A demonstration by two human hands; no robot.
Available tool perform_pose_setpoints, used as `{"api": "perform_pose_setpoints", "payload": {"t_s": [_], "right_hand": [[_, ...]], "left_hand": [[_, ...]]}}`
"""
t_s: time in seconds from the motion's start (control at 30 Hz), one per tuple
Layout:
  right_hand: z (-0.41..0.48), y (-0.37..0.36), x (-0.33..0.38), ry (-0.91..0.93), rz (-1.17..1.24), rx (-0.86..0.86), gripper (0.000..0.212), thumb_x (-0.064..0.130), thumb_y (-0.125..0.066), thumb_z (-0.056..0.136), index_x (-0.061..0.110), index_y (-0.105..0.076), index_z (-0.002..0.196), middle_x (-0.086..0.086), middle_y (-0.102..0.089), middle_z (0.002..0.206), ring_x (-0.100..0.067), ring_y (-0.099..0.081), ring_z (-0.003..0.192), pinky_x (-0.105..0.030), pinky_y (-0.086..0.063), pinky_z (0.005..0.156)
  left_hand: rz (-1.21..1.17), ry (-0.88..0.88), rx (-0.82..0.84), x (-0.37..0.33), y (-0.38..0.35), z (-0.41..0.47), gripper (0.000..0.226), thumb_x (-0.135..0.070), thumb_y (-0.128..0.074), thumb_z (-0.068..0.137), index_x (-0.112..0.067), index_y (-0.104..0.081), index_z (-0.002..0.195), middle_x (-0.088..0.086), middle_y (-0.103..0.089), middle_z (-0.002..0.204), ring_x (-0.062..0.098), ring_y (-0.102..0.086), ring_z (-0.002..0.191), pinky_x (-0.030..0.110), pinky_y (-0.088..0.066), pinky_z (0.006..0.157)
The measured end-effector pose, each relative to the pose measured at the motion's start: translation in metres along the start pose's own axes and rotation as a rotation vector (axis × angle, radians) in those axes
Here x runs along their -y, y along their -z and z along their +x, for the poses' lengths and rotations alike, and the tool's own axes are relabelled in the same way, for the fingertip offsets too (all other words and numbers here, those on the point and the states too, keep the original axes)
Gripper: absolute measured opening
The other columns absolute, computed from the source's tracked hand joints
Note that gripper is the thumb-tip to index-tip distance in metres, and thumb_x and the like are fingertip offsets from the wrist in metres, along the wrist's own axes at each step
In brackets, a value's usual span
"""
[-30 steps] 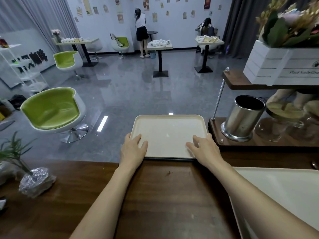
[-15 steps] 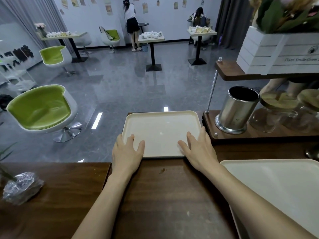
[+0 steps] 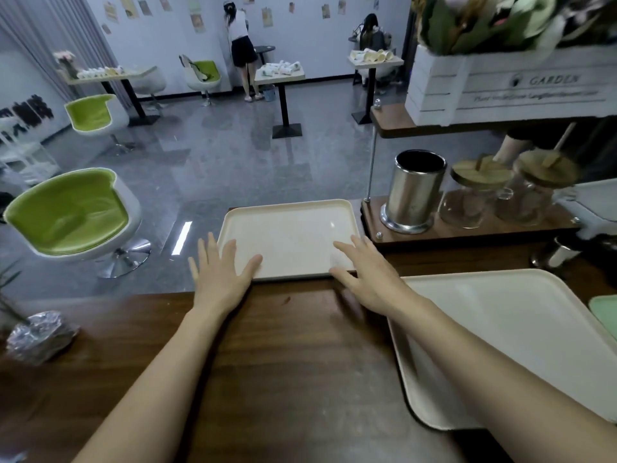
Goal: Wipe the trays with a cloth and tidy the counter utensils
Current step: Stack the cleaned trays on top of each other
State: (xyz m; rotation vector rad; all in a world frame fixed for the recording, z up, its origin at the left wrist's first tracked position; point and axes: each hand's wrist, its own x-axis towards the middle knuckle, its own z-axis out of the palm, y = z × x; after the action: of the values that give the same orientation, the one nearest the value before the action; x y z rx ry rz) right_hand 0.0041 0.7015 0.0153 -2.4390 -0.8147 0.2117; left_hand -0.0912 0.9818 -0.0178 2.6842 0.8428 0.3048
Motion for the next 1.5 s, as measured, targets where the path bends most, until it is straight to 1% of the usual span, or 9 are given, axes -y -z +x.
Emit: {"api": "perform_pose_setpoints", "payload": {"t_s": [0.13,0.37,0.53,0.6,0.87,1.0,1.1,1.2,1.5], "right_hand": [[-0.066,0.034,-0.032,-0.043,0.089,-0.036,0.058,0.047,-0.052,0.099,0.036,-0.034,0.153,0.003,-0.02,0.165,-0.016,-0.011,0.153,-0.036,-0.018,0.12],[-0.167,0.082,-0.117,-0.216,0.015,-0.065,0.059,0.05,-0.047,0.1,0.031,-0.032,0.154,0.006,-0.02,0.165,-0.01,-0.009,0.152,-0.036,-0.017,0.121],[-0.214,0.099,-0.159,-0.217,-0.004,-0.037,0.058,0.048,-0.045,0.102,0.029,-0.032,0.155,0.0,-0.015,0.166,-0.017,-0.003,0.154,-0.034,-0.006,0.121],[-0.226,0.1,-0.171,-0.202,0.0,-0.033,0.057,0.048,-0.045,0.101,0.028,-0.034,0.154,-0.001,-0.016,0.166,-0.018,-0.003,0.154,-0.034,-0.006,0.121],[-0.244,0.096,-0.188,-0.084,-0.249,0.0,0.042,0.053,-0.035,0.095,0.02,-0.057,0.107,-0.013,-0.048,0.134,-0.035,-0.035,0.135,-0.052,-0.031,0.11],[-0.246,0.094,-0.179,-0.11,-0.25,-0.002,0.043,0.053,-0.04,0.099,0.026,-0.056,0.128,-0.019,-0.018,0.162,-0.039,-0.005,0.151,-0.051,-0.007,0.122],[-0.245,0.084,-0.17,-0.182,-0.248,0.007,0.058,0.062,-0.032,0.098,0.034,-0.035,0.149,-0.028,-0.008,0.162,-0.042,0.0,0.151,-0.05,0.0,0.123],[-0.245,0.075,-0.166,-0.235,-0.238,-0.028,0.065,0.065,-0.028,0.097,0.034,-0.028,0.155,-0.025,-0.012,0.162,-0.04,-0.001,0.152,-0.049,0.002,0.122],[-0.231,0.053,-0.154,-0.197,-0.126,-0.158,0.047,0.052,-0.049,0.096,0.019,-0.063,0.128,-0.017,-0.046,0.146,-0.035,-0.027,0.145,-0.045,-0.012,0.124]], "left_hand": [[-0.172,-0.146,-0.217,-0.051,-0.004,-0.059,0.065,-0.06,-0.041,0.099,-0.022,-0.041,0.152,0.01,-0.022,0.168,0.031,-0.006,0.157,0.057,-0.012,0.126],[-0.318,-0.323,0.134,-0.187,-0.057,-0.187,0.053,-0.043,-0.05,0.103,-0.034,-0.04,0.155,0.002,-0.02,0.169,0.028,-0.01,0.157,0.049,-0.01,0.124],[-0.172,-0.326,0.173,-0.232,-0.079,-0.227,0.045,-0.035,-0.037,0.105,-0.029,-0.041,0.15,0.004,-0.034,0.156,0.03,-0.02,0.151,0.06,-0.023,0.119],[-0.039,-0.338,0.175,-0.233,-0.082,-0.233,0.041,-0.037,-0.031,0.104,-0.024,-0.042,0.142,0.003,-0.041,0.14,0.03,-0.029,0.143,0.061,-0.03,0.114],[0.13,-0.268,0.243,-0.211,-0.065,-0.262,0.056,-0.047,-0.022,0.107,-0.024,-0.023,0.158,0.002,-0.014,0.169,0.02,-0.003,0.157,0.057,-0.01,0.123],[0.103,-0.226,0.231,-0.18,-0.049,-0.269,0.049,-0.039,-0.023,0.109,-0.026,-0.03,0.156,0.002,-0.015,0.169,0.025,0.0,0.157,0.055,-0.013,0.122],[0.066,-0.097,0.176,-0.171,-0.037,-0.276,0.051,-0.038,-0.026,0.109,-0.026,-0.035,0.158,0.012,-0.004,0.171,0.038,0.003,0.156,0.054,-0.011,0.125],[0.017,0.04,0.146,-0.174,-0.035,-0.281,0.053,-0.044,-0.028,0.108,-0.026,-0.035,0.157,0.022,-0.009,0.168,0.041,-0.001,0.156,0.051,-0.007,0.126],[-0.031,0.0,0.089,-0.154,-0.042,-0.266,0.053,-0.053,-0.035,0.103,-0.016,-0.046,0.14,0.007,-0.035,0.159,0.031,-0.01,0.156,0.057,-0.002,0.125]]}}
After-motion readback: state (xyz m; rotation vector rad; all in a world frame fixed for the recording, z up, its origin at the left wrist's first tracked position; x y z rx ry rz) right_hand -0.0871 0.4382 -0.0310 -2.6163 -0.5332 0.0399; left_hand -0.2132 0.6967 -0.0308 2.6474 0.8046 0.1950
